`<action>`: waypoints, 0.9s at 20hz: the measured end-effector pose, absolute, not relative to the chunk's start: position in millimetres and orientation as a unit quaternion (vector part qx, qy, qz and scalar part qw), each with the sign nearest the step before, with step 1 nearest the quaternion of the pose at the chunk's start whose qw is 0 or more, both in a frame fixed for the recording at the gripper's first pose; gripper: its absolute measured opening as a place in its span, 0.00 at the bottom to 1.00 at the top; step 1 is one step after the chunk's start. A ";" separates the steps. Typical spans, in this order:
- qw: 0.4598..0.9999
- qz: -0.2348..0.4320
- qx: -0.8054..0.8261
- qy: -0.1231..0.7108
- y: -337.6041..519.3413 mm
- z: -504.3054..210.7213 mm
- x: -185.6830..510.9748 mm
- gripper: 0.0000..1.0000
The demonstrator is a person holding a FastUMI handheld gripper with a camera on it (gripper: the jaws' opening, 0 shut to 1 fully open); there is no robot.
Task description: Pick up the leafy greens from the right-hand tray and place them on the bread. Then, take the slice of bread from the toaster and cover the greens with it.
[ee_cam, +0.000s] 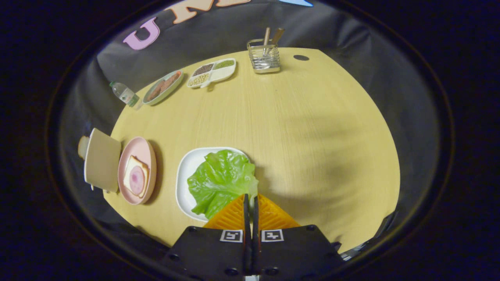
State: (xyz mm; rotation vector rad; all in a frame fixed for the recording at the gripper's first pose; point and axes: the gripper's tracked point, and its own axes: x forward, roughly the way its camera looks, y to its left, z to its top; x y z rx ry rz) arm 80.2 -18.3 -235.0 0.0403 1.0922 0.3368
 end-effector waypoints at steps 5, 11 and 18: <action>0.838 0.173 0.102 0.507 4.8 -193.2 66.8 0.04; 0.832 0.204 0.149 0.494 34.4 -137.9 44.4 0.04; 0.798 0.276 0.220 0.489 117.7 -84.2 27.5 0.03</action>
